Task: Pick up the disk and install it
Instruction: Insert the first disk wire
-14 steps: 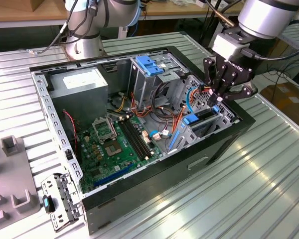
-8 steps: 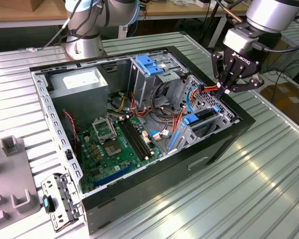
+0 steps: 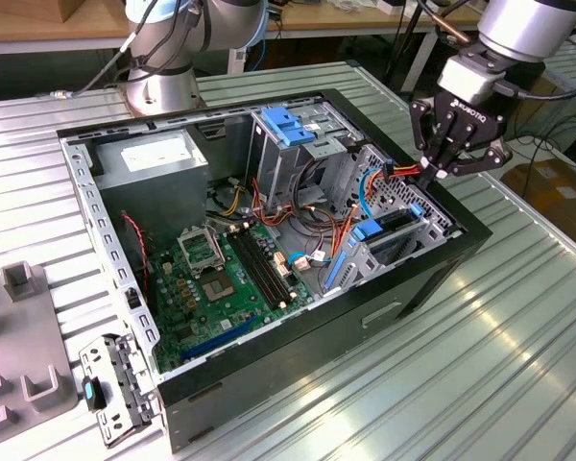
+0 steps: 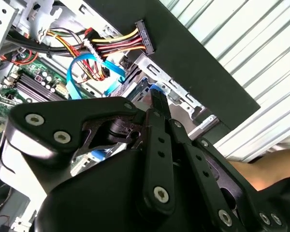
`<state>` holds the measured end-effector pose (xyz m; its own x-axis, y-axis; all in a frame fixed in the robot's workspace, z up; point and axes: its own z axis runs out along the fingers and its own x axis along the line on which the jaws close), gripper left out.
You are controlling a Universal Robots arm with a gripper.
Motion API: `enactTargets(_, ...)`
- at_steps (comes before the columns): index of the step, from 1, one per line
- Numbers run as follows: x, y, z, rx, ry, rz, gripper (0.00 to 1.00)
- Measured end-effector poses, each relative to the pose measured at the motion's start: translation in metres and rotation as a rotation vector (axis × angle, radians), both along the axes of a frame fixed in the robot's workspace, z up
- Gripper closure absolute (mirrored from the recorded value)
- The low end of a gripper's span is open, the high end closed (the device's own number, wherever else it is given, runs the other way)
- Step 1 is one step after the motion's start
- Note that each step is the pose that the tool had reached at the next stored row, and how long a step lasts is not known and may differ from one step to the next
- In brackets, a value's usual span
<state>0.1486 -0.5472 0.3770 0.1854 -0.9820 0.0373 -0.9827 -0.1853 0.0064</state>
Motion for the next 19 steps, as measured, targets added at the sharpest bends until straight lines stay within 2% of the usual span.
enactTargets(3, 0.0006, 0.0007, 0.0042, 0.0002, 0.0021, 0.005, 0.89)
enactTargets(7, 0.0033, 0.0033, 0.0048, -0.0016, 0.0024, 0.015, 0.89)
enactTargets(12, 0.0063, 0.0054, 0.0047, -0.0017, 0.0023, 0.051, 0.89)
enactTargets(14, 0.0072, 0.0077, 0.0047, -0.0018, 0.0023, 0.062, 0.89)
enactTargets(19, 0.0101, 0.0170, 0.0047, -0.0019, 0.0022, 0.082, 0.89)
